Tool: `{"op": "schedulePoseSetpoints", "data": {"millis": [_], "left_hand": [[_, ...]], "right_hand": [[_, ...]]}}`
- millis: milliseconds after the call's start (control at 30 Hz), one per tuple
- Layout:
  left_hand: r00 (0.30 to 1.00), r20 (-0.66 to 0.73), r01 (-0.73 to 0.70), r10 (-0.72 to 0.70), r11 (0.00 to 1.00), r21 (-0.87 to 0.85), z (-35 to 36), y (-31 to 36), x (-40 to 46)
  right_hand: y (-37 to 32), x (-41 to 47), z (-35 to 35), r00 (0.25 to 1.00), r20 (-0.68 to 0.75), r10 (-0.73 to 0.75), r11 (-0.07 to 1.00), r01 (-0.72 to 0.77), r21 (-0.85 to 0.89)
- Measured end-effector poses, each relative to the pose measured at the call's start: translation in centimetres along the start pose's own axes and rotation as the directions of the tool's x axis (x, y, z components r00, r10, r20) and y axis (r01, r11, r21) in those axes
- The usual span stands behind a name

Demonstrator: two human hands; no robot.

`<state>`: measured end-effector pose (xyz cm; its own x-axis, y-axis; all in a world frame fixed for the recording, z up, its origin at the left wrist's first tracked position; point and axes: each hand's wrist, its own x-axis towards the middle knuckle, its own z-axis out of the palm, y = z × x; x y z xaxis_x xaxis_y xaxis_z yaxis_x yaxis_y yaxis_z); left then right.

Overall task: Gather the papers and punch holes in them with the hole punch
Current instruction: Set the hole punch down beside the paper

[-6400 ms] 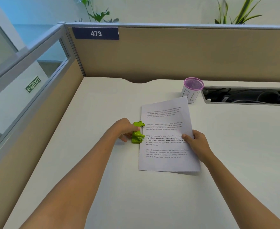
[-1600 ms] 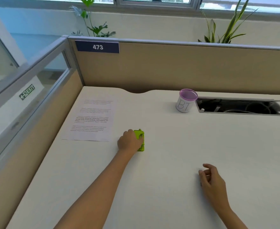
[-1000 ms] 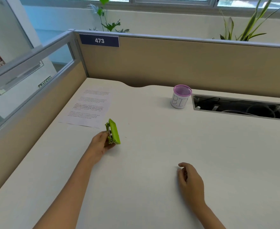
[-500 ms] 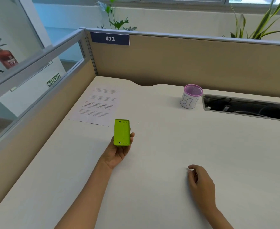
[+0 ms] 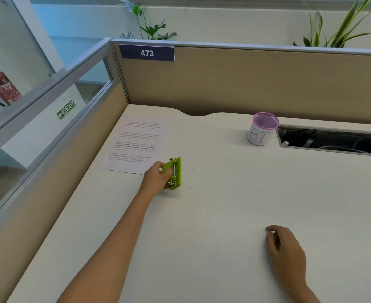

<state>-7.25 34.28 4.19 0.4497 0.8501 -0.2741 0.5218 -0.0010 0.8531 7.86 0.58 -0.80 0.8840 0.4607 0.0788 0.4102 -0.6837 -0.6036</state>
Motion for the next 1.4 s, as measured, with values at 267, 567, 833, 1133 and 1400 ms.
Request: {"op": "schedulePoseSetpoints", "data": {"millis": [267, 567, 833, 1133, 1400], "left_hand": [[0.976, -0.045, -0.135, 0.213, 0.754, 0.643, 2.3, 3.7, 3.5], [0.971, -0.051, -0.128, 0.232, 0.693, 0.709, 3.6, 4.2, 5.7], [0.973, -0.085, -0.097, 0.213, 0.717, 0.69, 4.0, 4.1, 5.8], [0.939, -0.166, -0.089, 0.3, 0.681, 0.727, 3.4, 3.8, 3.5], [0.883, -0.137, -0.212, 0.449, 0.642, 0.736, 2.7, -4.8, -3.8]], "right_hand": [[-0.7, 0.2, 0.2, 0.999, -0.033, 0.04, 0.999, -0.041, -0.032], [-1.4, 0.5, 0.4, 0.993, -0.047, 0.113, 0.993, -0.114, -0.034], [-1.4, 0.6, 0.6, 0.989, -0.052, 0.136, 0.99, -0.137, -0.023], [-2.0, 0.4, 1.8, 0.997, -0.015, -0.082, 0.997, 0.082, -0.004], [-10.5, 5.0, 7.9, 0.862, 0.217, -0.458, 0.887, 0.459, 0.047]]}}
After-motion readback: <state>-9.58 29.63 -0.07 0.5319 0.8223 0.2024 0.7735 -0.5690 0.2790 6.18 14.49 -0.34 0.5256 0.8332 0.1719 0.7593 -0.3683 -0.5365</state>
